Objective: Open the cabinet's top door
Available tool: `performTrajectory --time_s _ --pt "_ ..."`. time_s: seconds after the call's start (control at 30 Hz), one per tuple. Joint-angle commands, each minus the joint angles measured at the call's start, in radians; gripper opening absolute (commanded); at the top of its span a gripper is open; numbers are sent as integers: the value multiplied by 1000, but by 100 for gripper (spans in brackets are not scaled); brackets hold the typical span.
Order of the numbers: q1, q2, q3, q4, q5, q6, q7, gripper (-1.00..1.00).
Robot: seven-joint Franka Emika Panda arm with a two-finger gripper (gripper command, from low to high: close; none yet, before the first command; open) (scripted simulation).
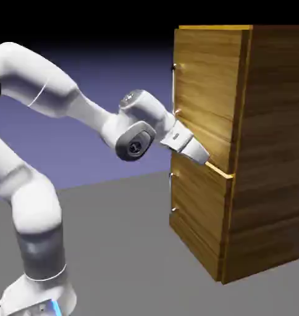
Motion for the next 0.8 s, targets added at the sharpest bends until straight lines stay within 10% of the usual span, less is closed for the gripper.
performTrajectory --time_s 0.0,0.77 --pt "-14 -15 21 5 41 -1 44 0" --pt "-345 -371 513 129 993 -21 1044 0"
